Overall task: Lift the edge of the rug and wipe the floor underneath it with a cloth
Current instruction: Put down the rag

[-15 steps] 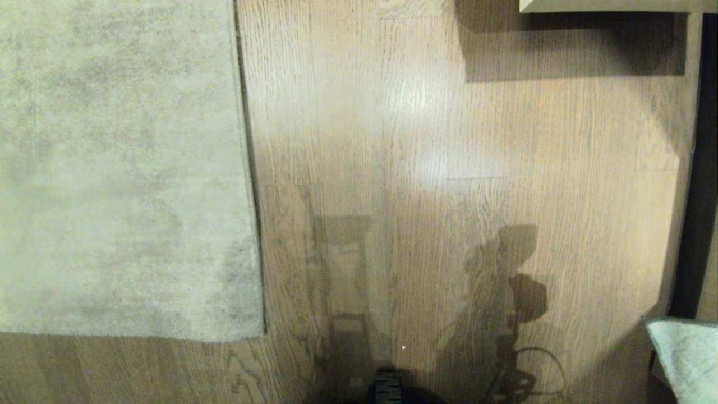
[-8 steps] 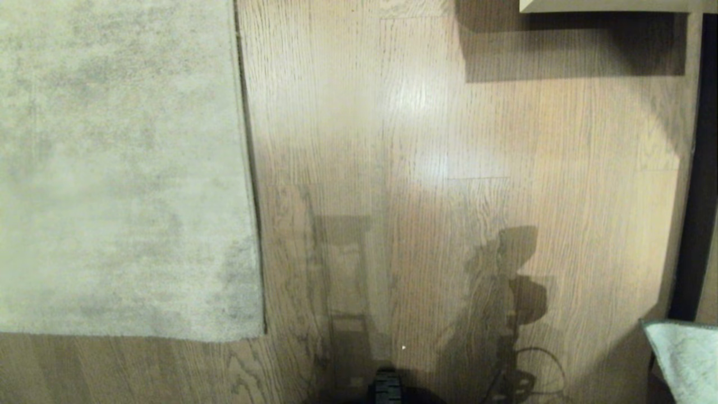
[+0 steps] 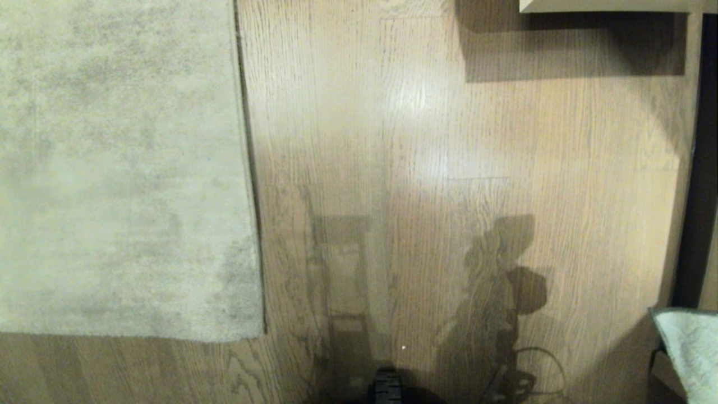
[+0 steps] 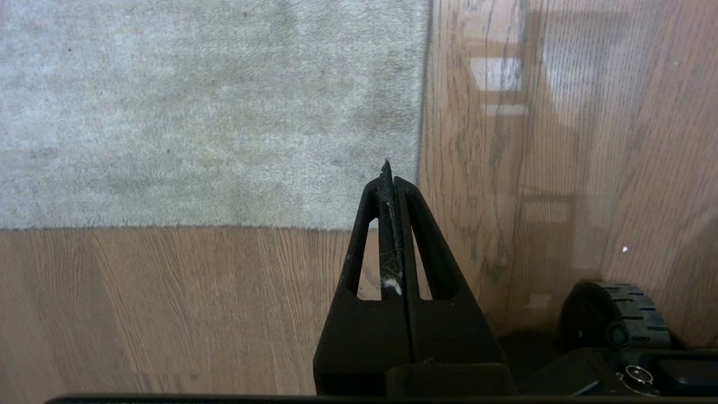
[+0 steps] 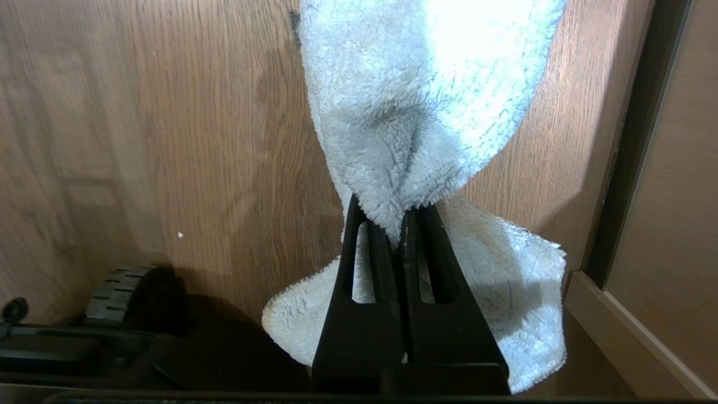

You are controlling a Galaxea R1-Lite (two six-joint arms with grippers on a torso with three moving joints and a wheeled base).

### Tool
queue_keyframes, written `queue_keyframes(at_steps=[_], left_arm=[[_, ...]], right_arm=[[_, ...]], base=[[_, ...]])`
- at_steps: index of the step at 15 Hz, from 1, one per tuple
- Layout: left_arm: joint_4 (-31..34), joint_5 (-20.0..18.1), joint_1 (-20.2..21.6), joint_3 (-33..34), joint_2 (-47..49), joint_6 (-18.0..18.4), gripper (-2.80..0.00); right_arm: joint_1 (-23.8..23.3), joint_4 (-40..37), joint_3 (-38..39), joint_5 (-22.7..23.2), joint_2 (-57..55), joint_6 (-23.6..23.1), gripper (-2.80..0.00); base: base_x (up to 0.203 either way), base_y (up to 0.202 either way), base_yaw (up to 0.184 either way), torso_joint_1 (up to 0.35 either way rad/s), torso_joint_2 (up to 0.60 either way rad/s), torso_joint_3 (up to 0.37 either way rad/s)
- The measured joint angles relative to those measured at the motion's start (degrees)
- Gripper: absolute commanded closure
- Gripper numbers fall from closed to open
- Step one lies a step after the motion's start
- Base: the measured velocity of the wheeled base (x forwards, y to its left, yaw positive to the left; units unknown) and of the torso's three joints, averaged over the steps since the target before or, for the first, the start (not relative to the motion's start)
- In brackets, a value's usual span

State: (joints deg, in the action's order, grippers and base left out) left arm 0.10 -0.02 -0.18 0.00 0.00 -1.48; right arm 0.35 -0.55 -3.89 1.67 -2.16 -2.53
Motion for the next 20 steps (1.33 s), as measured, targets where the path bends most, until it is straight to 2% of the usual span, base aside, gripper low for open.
queue_keyframes(at_steps=[4, 7, 10, 14, 17, 20], left_arm=[[0.0, -0.05, 0.0, 0.0, 0.0, 0.0, 0.0], [0.0, -0.02, 0.0, 0.0, 0.0, 0.0, 0.0], [0.0, -0.02, 0.0, 0.0, 0.0, 0.02, 0.0], [0.0, -0.05, 0.0, 0.0, 0.0, 0.0, 0.0], [0.0, -0.05, 0.0, 0.0, 0.0, 0.0, 0.0], [0.0, -0.02, 0.0, 0.0, 0.0, 0.0, 0.0]], right_arm=[[0.61, 1.06, -3.28, 1.63, -7.16, -0.11, 0.0], [2.74, 1.7, -5.75, 2.59, -14.91, -1.29, 0.0], [4.83, 6.15, -8.31, 2.9, -25.38, -1.69, 0.0], [5.75, 21.12, -9.39, 3.77, -41.93, -2.2, 0.0], [5.96, 32.34, -8.95, 7.24, -53.04, -2.8, 0.0], [6.01, 45.87, -8.4, 8.35, -64.59, -2.92, 0.0]], base=[[0.0, 0.0, 0.0, 0.0, 0.0, 0.0], [0.0, 0.0, 0.0, 0.0, 0.0, 0.0], [0.0, 0.0, 0.0, 0.0, 0.0, 0.0], [0.0, 0.0, 0.0, 0.0, 0.0, 0.0], [0.0, 0.0, 0.0, 0.0, 0.0, 0.0], [0.0, 0.0, 0.0, 0.0, 0.0, 0.0]])
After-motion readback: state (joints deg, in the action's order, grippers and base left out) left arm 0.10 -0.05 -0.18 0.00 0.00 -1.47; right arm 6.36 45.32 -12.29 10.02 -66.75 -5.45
